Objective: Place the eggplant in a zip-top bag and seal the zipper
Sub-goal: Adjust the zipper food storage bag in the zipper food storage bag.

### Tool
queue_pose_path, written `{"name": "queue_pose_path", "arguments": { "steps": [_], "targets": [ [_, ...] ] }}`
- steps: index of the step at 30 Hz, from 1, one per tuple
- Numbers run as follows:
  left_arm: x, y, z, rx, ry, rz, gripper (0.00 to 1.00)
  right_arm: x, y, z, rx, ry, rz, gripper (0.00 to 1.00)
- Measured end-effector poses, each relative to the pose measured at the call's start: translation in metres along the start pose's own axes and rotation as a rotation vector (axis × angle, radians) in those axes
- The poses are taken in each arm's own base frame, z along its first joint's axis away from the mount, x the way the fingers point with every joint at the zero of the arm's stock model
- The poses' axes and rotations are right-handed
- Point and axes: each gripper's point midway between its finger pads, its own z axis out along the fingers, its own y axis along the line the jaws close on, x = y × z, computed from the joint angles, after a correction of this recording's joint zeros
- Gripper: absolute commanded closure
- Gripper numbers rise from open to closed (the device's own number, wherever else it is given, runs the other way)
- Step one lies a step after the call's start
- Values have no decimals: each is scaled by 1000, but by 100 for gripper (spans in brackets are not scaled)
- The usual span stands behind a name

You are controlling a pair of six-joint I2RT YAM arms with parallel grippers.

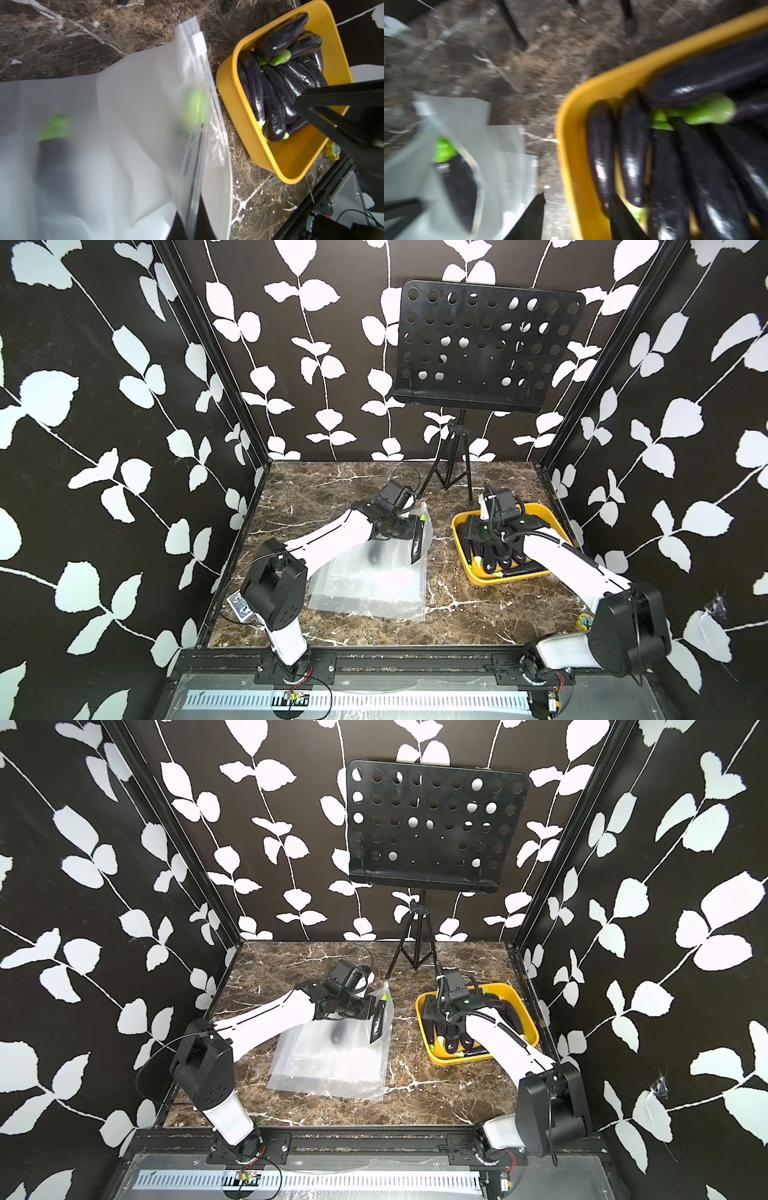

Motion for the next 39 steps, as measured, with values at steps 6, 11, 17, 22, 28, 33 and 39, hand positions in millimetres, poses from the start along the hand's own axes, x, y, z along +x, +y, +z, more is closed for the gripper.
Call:
{"name": "queue_pose_path", "arguments": {
  "steps": [6, 11, 17, 22, 28, 33, 39],
  "targets": [
    [1, -2, 0, 3, 3, 10, 100, 19, 36, 7, -140, 14, -14, 51],
    [1, -2, 0, 4, 2, 10, 100, 4, 95, -9, -325, -56, -37, 51],
    [1, -2, 0, 2, 1, 10, 100, 7, 107, 17, -349, -17, -13, 55],
    [1, -2, 0, 4, -3, 11, 100, 27, 109, 40, -344, 68, -4, 77],
    [-4, 8, -14, -66, -45, 24, 100, 31, 123, 29, -367, 79, -17, 100],
    [-13, 15, -42, -138, -111, 56, 100, -18, 163, -39, -459, -68, -65, 100],
    [-25, 12, -84, -167, -216, 84, 100, -53, 213, -83, -570, -158, -128, 100]
  ]
}}
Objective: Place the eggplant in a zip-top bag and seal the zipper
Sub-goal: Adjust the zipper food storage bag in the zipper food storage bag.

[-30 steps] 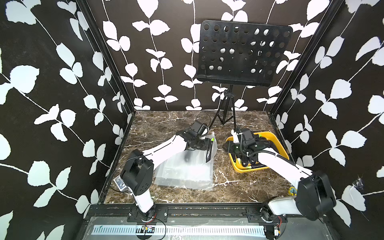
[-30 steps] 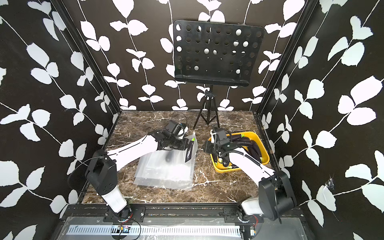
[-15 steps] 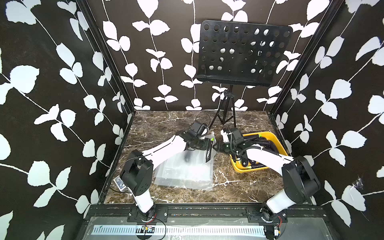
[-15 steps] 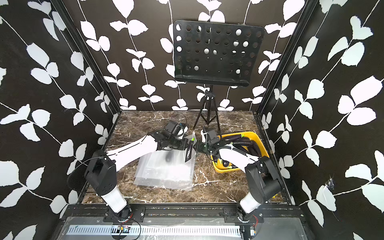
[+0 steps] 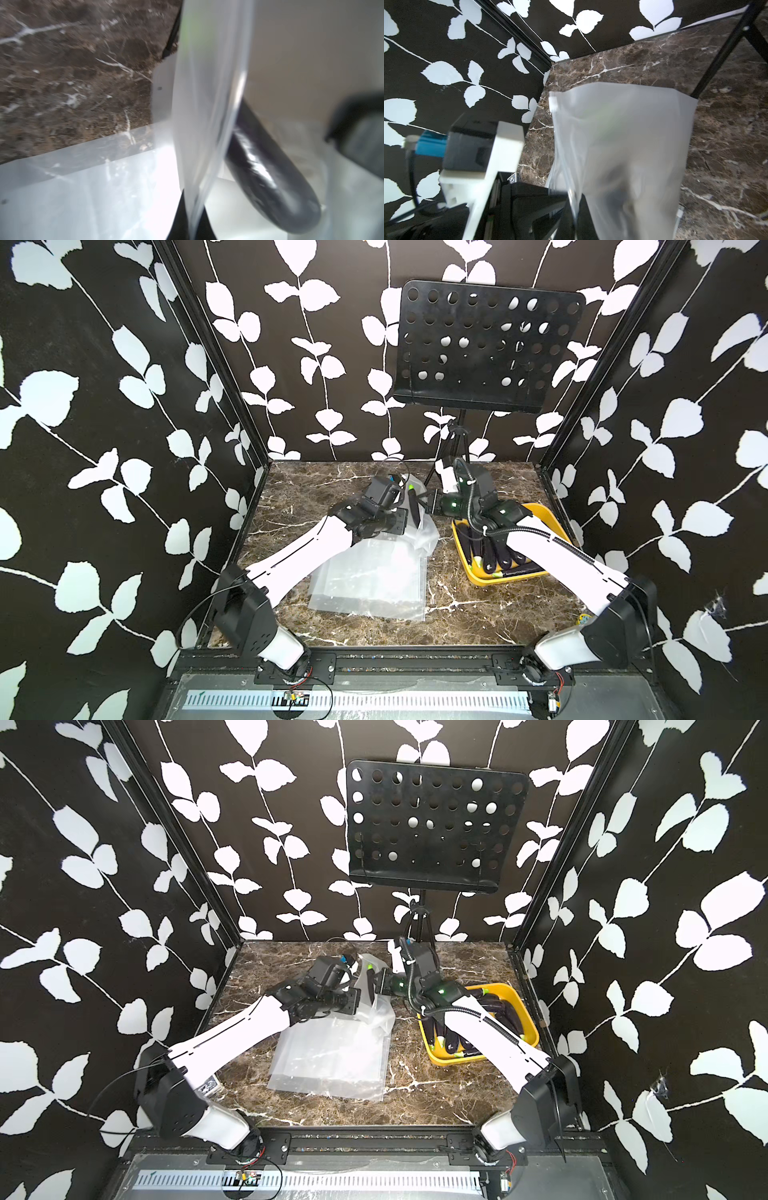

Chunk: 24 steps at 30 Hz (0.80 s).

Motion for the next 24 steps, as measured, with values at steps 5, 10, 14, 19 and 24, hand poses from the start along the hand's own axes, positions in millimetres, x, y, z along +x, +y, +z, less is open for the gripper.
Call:
{"name": "queue_pose_path", "arguments": {
  "steps": [5, 10, 14, 19, 24],
  "targets": [
    [-9, -2, -24, 18, -58, 0, 100, 8, 2, 22, 24, 64, -30, 100],
    [-24, -9, -55, 56, -125, -1, 100, 15, 7, 33, -4, 102, -22, 100],
    [-49, -24, -87, 88, -194, 20, 100, 3, 28, 29, -79, 87, -2, 100],
    [-71, -37, -116, 118, -249, 41, 100, -8, 49, 28, -182, 55, 38, 100],
    [-61, -38, -87, 102, -150, 46, 100, 15, 15, 42, -148, 84, 113, 100]
  ]
}}
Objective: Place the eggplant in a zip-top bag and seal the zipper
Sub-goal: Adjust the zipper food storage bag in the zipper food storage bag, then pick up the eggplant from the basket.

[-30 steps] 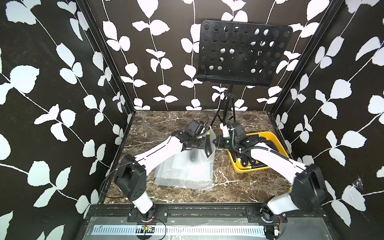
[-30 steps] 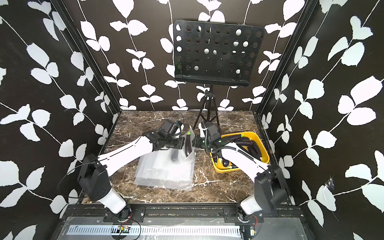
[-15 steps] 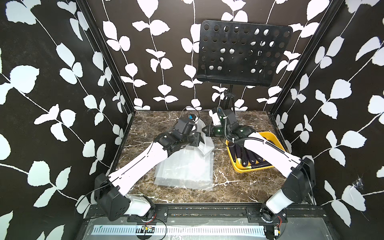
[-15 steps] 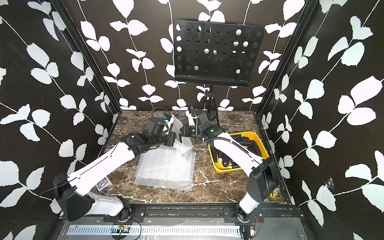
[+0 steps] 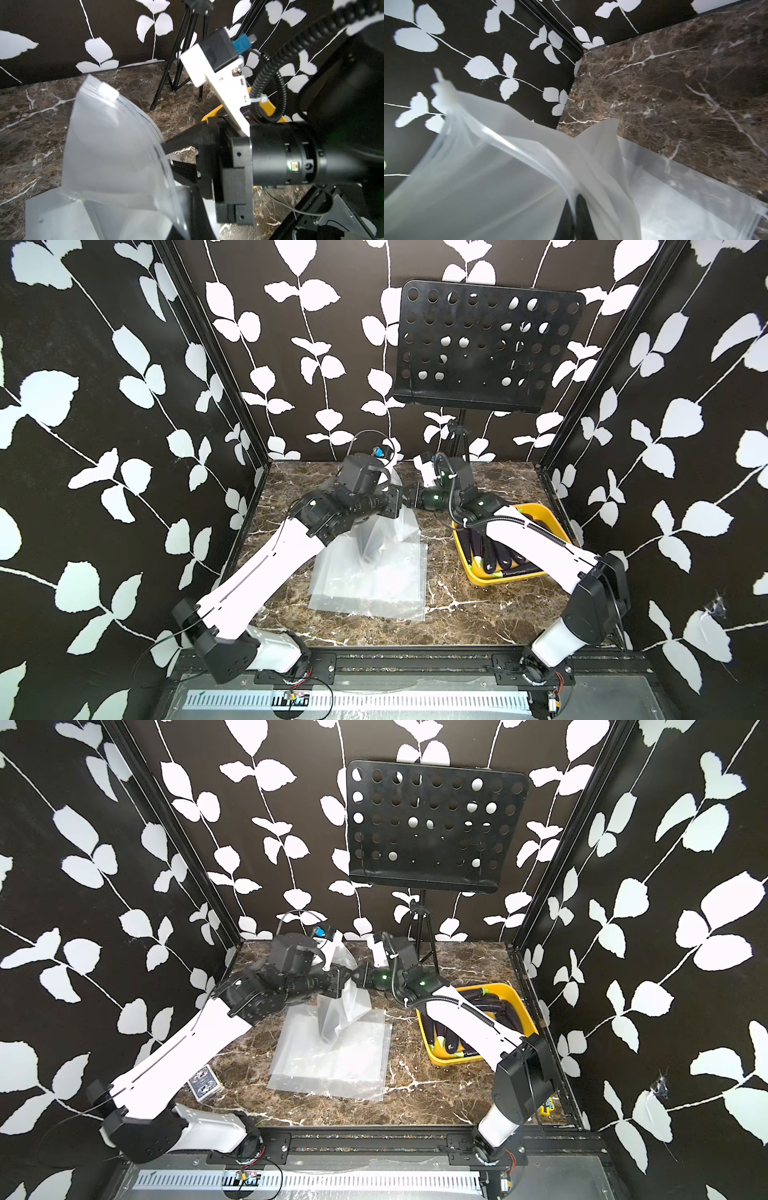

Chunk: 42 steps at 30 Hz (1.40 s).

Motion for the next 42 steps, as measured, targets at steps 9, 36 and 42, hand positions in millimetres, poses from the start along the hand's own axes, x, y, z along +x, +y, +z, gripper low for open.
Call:
{"name": "queue_pose_path", "arguments": {
  "steps": [9, 36, 42],
  "targets": [
    [101, 14, 122, -1, 358, -43, 100, 64, -153, -31, 366, 96, 182, 100],
    [119, 4, 145, 77, 385, -92, 100, 44, -248, -109, 736, 82, 92, 60],
    [127, 7, 145, 69, 399, -93, 100, 64, -276, -92, 760, 147, 118, 61]
  ]
}}
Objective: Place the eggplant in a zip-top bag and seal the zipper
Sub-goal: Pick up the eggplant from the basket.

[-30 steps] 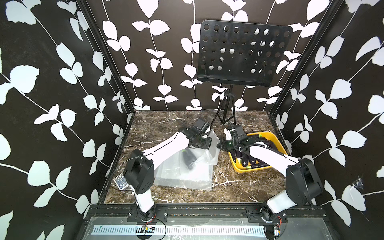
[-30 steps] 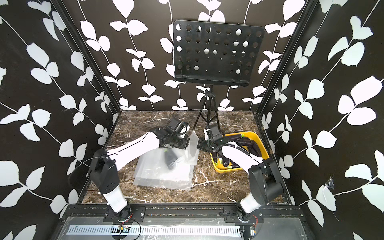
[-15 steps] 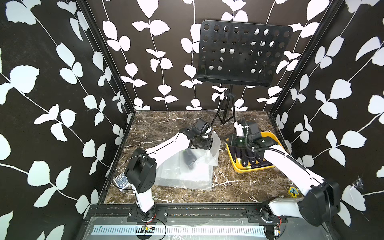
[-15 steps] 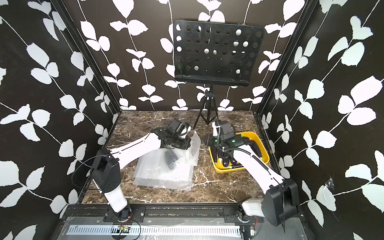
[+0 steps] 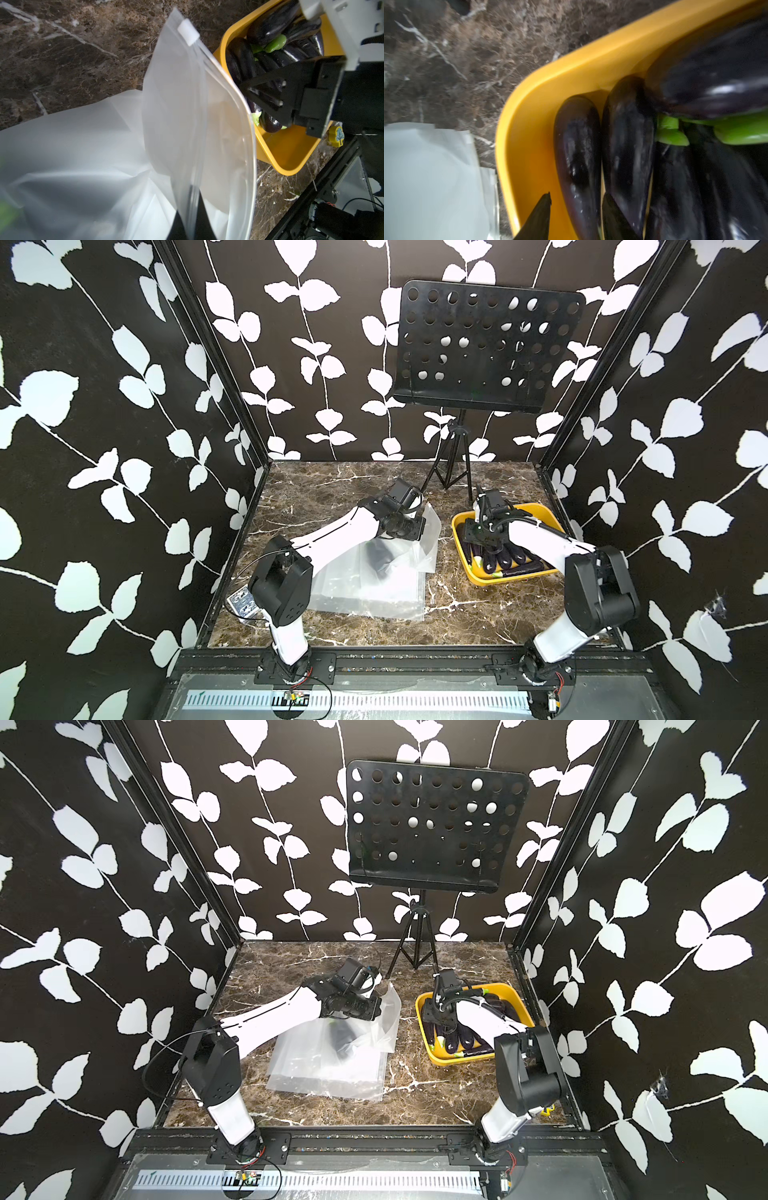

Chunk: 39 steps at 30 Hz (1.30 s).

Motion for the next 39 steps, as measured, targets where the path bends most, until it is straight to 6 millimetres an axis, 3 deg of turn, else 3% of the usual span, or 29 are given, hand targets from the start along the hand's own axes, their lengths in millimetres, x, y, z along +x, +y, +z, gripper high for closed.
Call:
{"name": "queue_pose_path", "arguments": {
  "steps": [4, 7, 11, 13, 18, 22, 31, 34, 39],
  "targets": [
    [2, 1, -1, -2, -1, 0, 100, 6, -1, 19, 3, 27, -2, 61],
    [0, 0, -1, -1, -7, 0, 100, 4, 3, 22, -5, 15, -13, 62],
    [0, 0, -1, 1, -11, -1, 100, 0, 10, 24, -12, -9, -26, 72],
    [-1, 0, -1, 1, -12, -1, 100, 0, 12, 25, -16, -13, -30, 81],
    [-2, 0, -1, 4, -16, 0, 100, 2, 13, 20, -16, -11, -24, 84],
    [1, 1, -1, -1, -15, -1, 100, -3, 16, -1, -24, -45, -20, 84],
    [0, 1, -3, -1, -21, -4, 100, -25, 30, -72, -69, -202, -38, 83],
    [0, 0, -3, 3, -22, -8, 100, -28, 50, -100, -135, -268, -58, 83],
    [-1, -1, -3, 12, -23, -16, 100, -38, 105, -141, -322, -417, -72, 83]
  ]
}}
